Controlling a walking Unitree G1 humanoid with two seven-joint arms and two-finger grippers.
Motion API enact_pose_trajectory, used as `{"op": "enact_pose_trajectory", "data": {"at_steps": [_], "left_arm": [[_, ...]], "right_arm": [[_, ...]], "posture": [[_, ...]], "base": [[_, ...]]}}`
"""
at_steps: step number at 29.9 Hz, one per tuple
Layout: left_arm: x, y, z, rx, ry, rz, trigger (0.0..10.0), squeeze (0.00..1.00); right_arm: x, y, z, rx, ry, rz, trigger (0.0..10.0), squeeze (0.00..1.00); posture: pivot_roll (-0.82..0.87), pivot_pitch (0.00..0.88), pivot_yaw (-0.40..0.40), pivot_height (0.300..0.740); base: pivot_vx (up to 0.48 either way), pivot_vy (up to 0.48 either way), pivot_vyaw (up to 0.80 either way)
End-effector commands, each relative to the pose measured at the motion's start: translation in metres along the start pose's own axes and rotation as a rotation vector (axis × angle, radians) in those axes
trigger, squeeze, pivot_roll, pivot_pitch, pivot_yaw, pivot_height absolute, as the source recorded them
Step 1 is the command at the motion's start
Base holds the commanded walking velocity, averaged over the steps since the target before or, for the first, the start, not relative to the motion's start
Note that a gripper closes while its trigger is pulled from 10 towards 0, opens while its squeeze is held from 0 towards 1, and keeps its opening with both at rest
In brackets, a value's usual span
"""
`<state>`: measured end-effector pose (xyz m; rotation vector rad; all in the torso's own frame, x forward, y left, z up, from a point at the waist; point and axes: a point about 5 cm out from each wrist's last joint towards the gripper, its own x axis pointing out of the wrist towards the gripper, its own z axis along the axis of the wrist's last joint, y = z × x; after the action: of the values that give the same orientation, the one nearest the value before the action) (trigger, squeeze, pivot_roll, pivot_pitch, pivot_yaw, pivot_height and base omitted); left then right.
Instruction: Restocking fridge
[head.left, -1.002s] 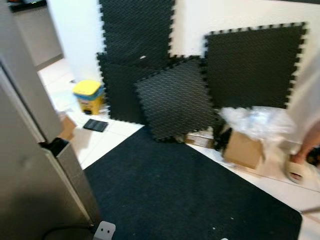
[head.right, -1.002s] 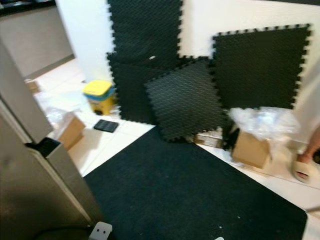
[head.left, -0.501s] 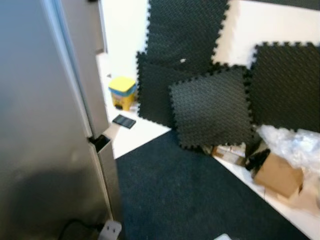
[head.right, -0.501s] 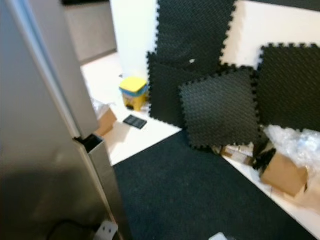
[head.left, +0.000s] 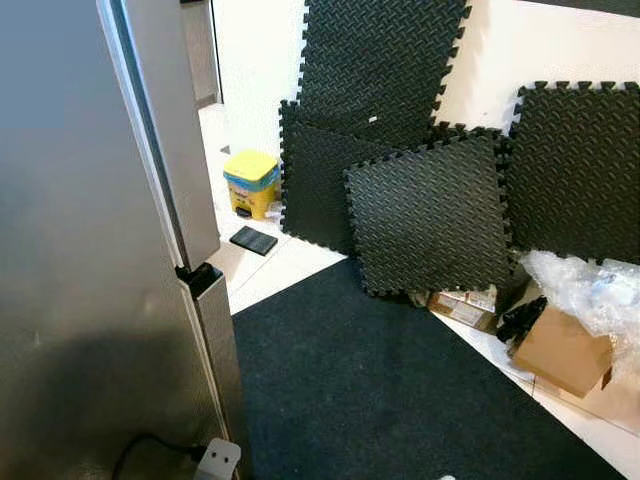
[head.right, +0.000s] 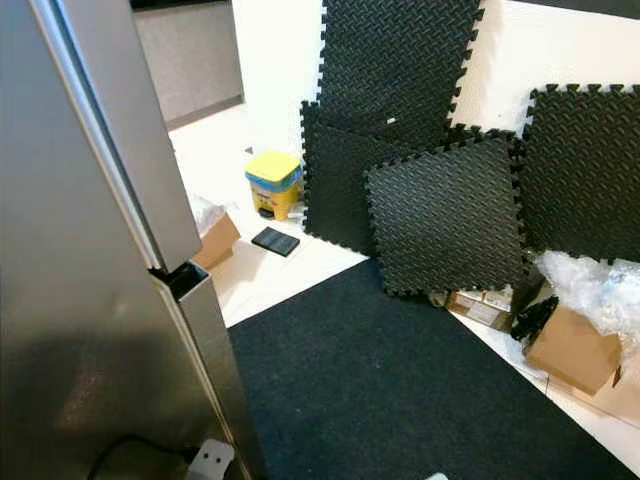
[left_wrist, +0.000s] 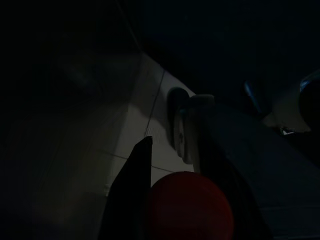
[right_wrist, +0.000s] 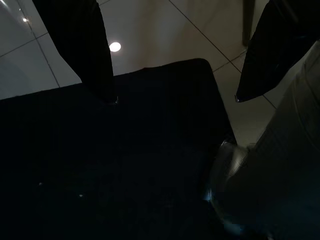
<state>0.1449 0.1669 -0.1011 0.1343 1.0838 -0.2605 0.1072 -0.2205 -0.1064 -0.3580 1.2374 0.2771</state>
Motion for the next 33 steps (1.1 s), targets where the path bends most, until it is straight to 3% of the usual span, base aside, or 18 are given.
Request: {"op": "enact_pose_trajectory", "data": {"at_steps": [1, 5, 25, 33], "left_arm": [[-0.0011, -0.003, -0.0109, -0.016, 0.041, -0.011, 10.0, 0.0], [-0.0013, -0.0029, -0.0121, -0.025, 0.043, -0.007, 10.0, 0.0], [-0.0013, -0.0022, -0.0118, -0.029, 0.04, 0.004, 10.0, 0.0], [-0.0011, -0.002, -0.011, -0.023, 0.04, 0.003, 10.0, 0.0]], "right_arm": [[-0.0012, -0.0052, -0.0026, -0.002, 0.006, -0.016, 10.0, 0.0], [-0.0011, -0.0045, -0.0024, -0.002, 0.006, -0.015, 10.0, 0.0], [-0.0007, -0.0029, -0.0007, -0.003, 0.0, -0.002, 10.0, 0.0], [-0.0023, -0.0086, -0.0034, -0.009, 0.005, -0.006, 10.0, 0.0]], "posture": [[0.04, 0.0, -0.042, 0.74], [0.04, 0.0, -0.041, 0.74], [0.04, 0.0, -0.041, 0.74], [0.04, 0.0, -0.043, 0.74]], "base": [[0.0, -0.472, 0.0], [0.0, -0.462, 0.0], [0.0, 0.0, 0.0], [0.0, 0.0, 0.77]]}}
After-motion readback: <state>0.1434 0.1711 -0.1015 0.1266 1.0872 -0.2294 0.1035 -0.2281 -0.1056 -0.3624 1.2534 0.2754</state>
